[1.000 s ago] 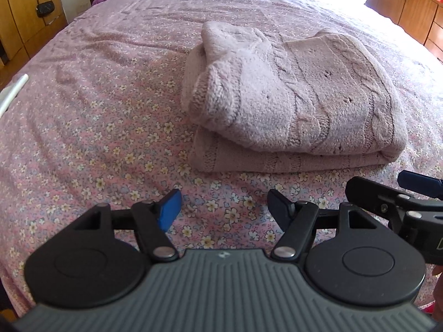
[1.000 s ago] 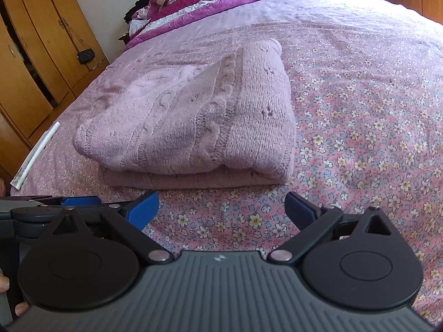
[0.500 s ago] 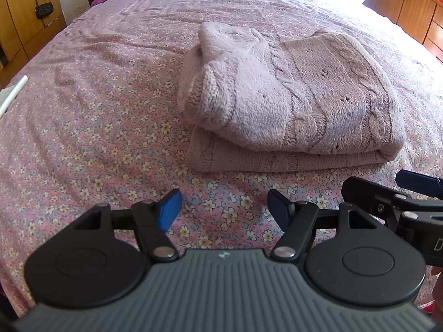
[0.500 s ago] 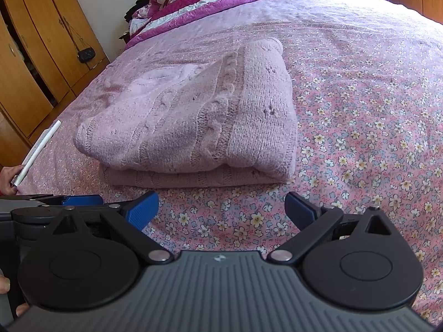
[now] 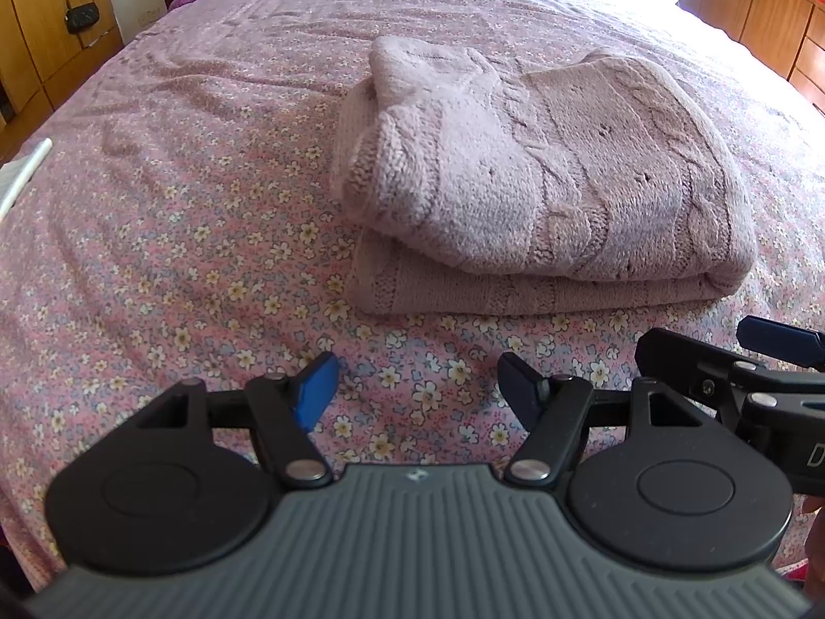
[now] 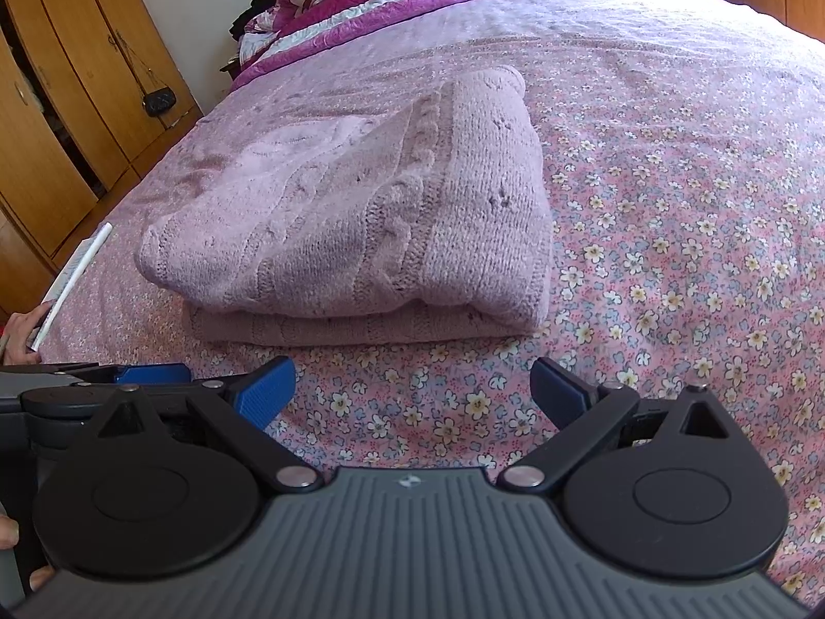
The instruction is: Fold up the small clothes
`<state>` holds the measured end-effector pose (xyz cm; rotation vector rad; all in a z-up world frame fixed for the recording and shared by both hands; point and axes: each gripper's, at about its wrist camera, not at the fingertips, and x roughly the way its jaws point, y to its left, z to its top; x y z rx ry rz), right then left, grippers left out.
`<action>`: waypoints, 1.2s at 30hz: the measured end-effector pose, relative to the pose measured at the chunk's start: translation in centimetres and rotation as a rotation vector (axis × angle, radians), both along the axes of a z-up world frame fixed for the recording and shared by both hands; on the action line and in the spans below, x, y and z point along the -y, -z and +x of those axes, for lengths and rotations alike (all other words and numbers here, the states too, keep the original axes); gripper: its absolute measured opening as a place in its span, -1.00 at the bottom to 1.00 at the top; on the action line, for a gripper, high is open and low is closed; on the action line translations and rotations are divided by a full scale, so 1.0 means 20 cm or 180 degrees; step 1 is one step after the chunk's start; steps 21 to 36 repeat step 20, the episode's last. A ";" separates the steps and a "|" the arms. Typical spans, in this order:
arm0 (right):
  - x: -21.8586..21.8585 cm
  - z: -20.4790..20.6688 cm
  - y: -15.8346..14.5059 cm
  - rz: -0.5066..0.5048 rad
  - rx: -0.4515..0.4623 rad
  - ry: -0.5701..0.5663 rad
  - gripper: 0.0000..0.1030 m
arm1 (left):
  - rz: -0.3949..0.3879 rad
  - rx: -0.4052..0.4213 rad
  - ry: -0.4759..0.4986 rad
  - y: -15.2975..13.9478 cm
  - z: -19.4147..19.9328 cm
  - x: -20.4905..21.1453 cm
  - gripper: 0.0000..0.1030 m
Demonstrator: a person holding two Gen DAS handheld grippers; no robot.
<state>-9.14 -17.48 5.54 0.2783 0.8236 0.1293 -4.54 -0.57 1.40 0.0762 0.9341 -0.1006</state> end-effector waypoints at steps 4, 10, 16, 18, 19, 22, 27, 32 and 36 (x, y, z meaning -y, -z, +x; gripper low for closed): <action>0.00 0.00 0.00 -0.0003 -0.0003 -0.0007 0.96 | -0.0005 0.0000 0.0000 0.00 0.00 0.00 0.36; 0.00 0.00 0.00 -0.0003 -0.0004 -0.0007 0.96 | -0.0002 0.0000 -0.0001 0.00 0.00 0.00 0.36; -0.01 0.00 0.01 -0.0004 -0.0006 -0.0007 0.96 | -0.0003 -0.0003 0.0001 0.01 0.00 0.00 0.36; -0.01 0.00 0.01 -0.0004 -0.0007 -0.0009 0.96 | -0.0004 -0.0002 0.0001 0.01 0.00 0.00 0.36; -0.01 0.00 0.01 -0.0007 -0.0007 -0.0006 0.96 | -0.0007 -0.0004 0.0002 0.01 0.00 0.00 0.36; -0.01 0.00 0.01 -0.0008 -0.0003 -0.0006 0.96 | -0.0004 -0.0011 0.0001 0.01 0.00 0.00 0.36; -0.01 0.00 0.01 -0.0008 -0.0003 -0.0006 0.96 | -0.0004 -0.0011 0.0001 0.01 0.00 0.00 0.36; -0.01 0.00 0.01 -0.0008 -0.0003 -0.0006 0.96 | -0.0004 -0.0011 0.0001 0.01 0.00 0.00 0.36; -0.01 0.00 0.01 -0.0008 -0.0003 -0.0006 0.96 | -0.0004 -0.0011 0.0001 0.01 0.00 0.00 0.36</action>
